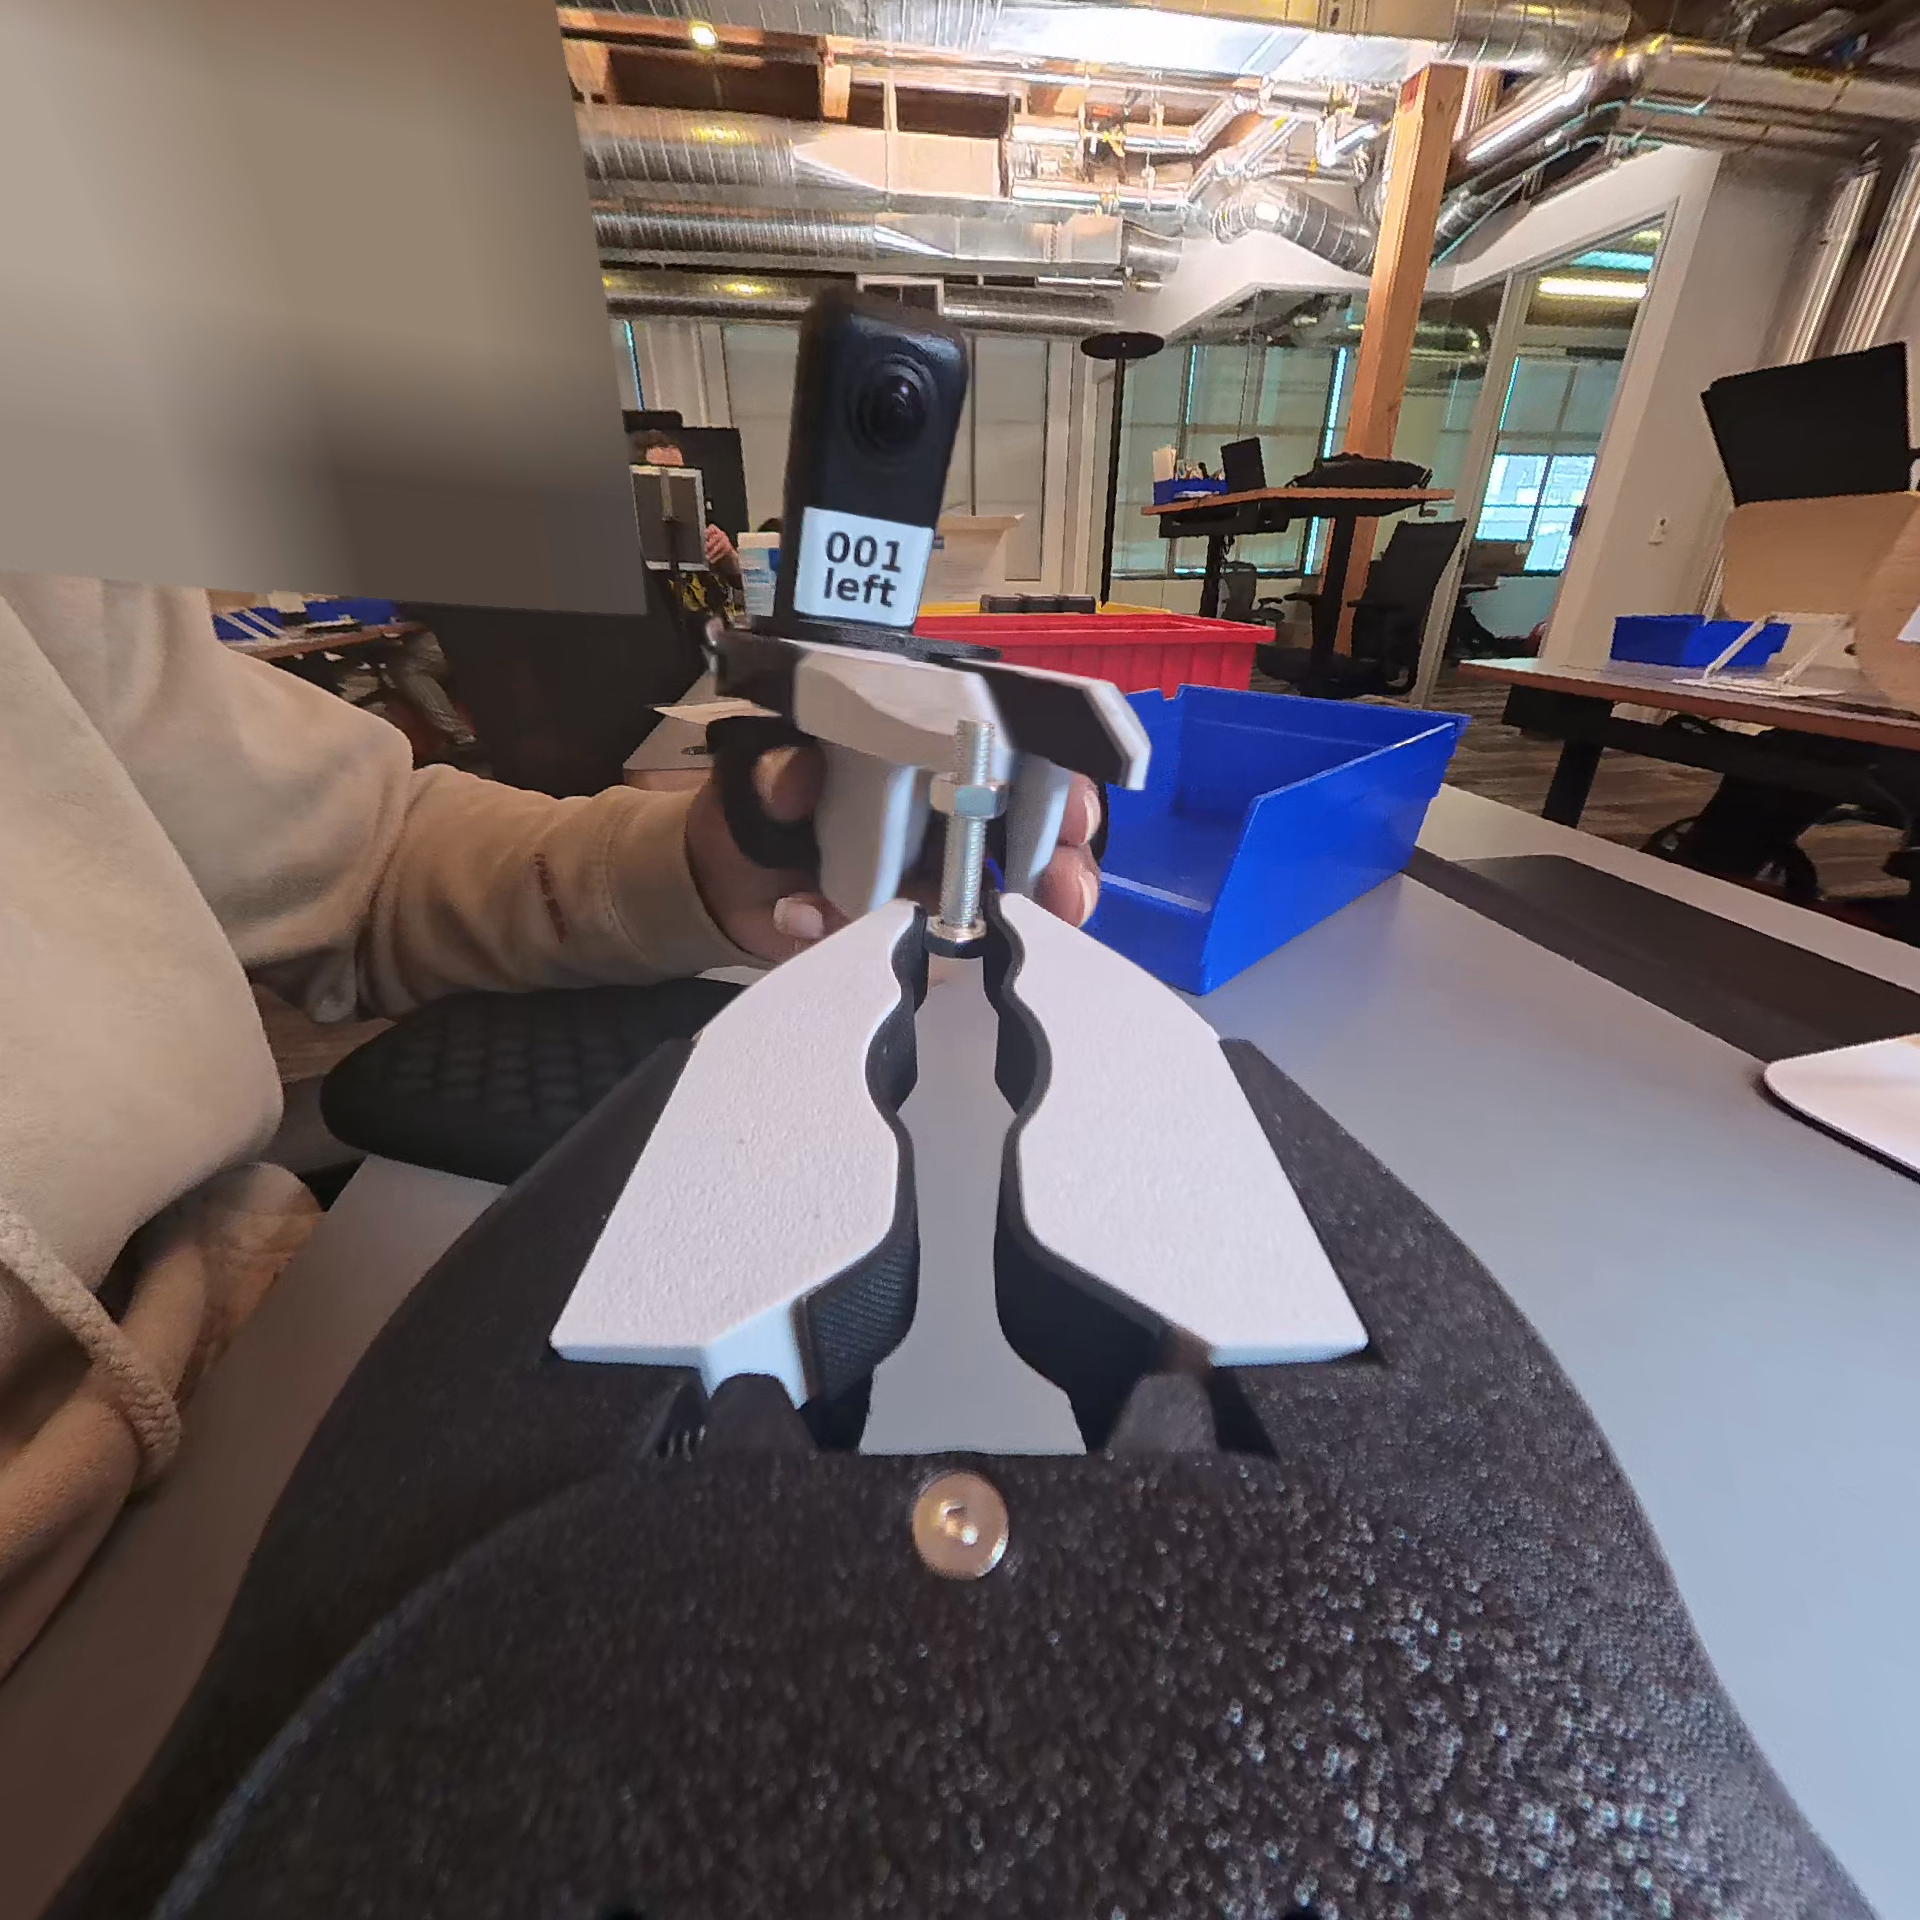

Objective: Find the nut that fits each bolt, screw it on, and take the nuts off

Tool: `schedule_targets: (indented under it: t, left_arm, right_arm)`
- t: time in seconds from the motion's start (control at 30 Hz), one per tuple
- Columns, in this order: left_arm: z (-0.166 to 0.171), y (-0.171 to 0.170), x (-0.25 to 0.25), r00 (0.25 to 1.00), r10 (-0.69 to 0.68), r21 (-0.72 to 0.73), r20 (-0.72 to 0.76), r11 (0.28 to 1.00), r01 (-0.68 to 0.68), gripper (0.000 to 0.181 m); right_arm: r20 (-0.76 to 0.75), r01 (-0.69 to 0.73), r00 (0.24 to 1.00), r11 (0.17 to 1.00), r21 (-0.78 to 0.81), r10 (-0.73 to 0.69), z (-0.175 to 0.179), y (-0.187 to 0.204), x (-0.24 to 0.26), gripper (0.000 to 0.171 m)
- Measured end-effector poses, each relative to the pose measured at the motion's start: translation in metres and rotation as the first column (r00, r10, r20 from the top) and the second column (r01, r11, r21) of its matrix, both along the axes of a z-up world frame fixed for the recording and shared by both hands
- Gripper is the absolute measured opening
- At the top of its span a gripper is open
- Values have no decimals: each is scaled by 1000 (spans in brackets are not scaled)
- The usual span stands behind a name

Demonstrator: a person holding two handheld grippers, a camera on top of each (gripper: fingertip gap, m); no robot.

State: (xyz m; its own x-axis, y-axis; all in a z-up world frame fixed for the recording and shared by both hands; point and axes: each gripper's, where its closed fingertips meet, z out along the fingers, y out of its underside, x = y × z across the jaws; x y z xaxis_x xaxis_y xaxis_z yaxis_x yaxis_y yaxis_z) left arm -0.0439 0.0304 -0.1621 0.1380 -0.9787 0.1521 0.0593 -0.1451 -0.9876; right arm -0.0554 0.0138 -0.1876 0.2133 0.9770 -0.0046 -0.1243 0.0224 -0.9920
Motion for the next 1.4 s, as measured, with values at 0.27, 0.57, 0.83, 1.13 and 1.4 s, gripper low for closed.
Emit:
schedule_targets:
  t: [0.27,0.57,0.83,1.13,1.4]
  left_arm:
    - [-4,1,2,999,19,4,-28,1000,-19,8]
    - [-5,-12,10,998,-39,21,-40,999,40,27]
    - [-3,-8,5,999,-40,-7,-19,999,40,25]
    - [-8,6,0,999,18,-53,-42,998,-20,12]
    - [-9,-4,7,998,-5,-15,-68,1000,4,9]
  right_arm:
    - [-7,2,1000,1000,2,-2,2,0,1,10]
    - [13,7,1000,1000,-1,-7,-2,0,-2,10]
    - [8,8,1000,1000,-7,-8,-2,1,-1,10]
    - [-6,3,1000,1000,-9,-3,0,1,1,10]
    - [-11,-2,1000,1000,-23,2,0,2,1,10]
